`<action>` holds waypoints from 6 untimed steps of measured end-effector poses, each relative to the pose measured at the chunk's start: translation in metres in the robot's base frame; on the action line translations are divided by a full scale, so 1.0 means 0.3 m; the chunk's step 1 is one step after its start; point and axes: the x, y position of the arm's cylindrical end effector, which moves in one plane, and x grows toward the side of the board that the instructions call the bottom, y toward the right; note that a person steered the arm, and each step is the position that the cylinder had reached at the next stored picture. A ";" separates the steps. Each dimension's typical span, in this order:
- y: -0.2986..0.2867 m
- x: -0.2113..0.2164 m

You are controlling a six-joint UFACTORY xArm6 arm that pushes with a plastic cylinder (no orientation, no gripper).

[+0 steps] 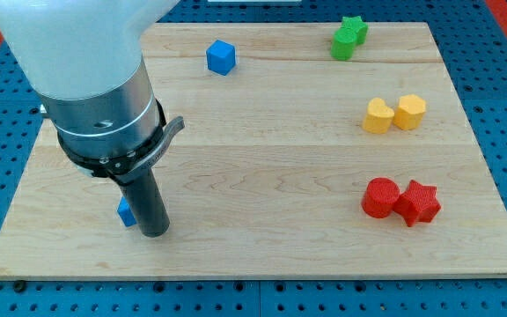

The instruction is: Go near the blue cube

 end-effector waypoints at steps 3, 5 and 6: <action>-0.087 -0.179; 0.237 -0.531; 0.431 -0.747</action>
